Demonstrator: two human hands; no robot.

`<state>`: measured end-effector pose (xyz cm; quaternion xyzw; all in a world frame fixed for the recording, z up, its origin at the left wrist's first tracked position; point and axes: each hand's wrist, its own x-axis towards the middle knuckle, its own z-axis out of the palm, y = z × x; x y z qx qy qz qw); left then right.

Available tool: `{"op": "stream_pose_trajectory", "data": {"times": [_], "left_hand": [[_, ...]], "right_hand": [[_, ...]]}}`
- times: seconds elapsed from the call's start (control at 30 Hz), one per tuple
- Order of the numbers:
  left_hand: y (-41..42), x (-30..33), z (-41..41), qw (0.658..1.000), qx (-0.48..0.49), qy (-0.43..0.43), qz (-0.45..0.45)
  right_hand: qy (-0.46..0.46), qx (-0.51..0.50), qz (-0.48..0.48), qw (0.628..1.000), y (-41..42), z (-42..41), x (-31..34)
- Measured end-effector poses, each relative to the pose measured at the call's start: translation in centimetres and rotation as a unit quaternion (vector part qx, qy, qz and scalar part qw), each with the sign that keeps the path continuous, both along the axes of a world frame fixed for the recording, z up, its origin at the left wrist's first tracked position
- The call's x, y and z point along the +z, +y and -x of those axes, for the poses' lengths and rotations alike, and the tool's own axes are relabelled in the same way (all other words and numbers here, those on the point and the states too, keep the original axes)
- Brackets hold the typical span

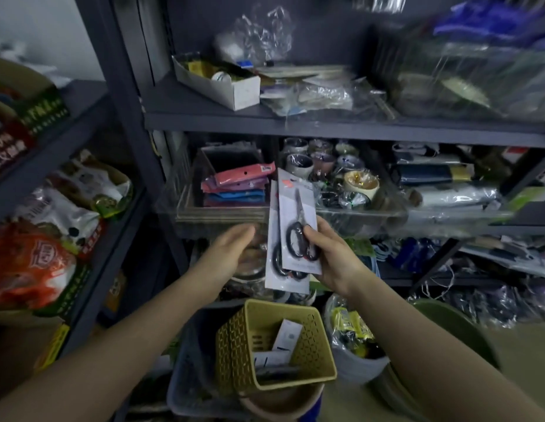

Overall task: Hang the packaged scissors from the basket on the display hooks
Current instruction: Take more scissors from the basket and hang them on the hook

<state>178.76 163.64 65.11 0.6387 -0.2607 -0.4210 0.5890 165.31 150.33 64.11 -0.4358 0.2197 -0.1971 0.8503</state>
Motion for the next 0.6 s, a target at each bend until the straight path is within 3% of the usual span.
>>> {"op": "stream_pose_trajectory", "data": {"times": [0.1, 0.37, 0.6], "left_hand": [[-0.3, 0.9, 1.1, 0.998, -0.051, 0.018, 0.023], [-1.9, 6.0, -0.1, 0.975, 0.016, -0.195, 0.106], [-5.8, 12.9, -1.5, 0.921, 0.029, -0.348, 0.172]], "right_hand": [[-0.028, -0.009, 0.014, 0.999, 0.2, -0.8, 0.7], [0.058, -0.052, 0.193, 0.978, -2.3, -2.7, 6.5], [-0.067, -0.147, 0.250, 0.955, -8.4, -5.5, 17.7]]}}
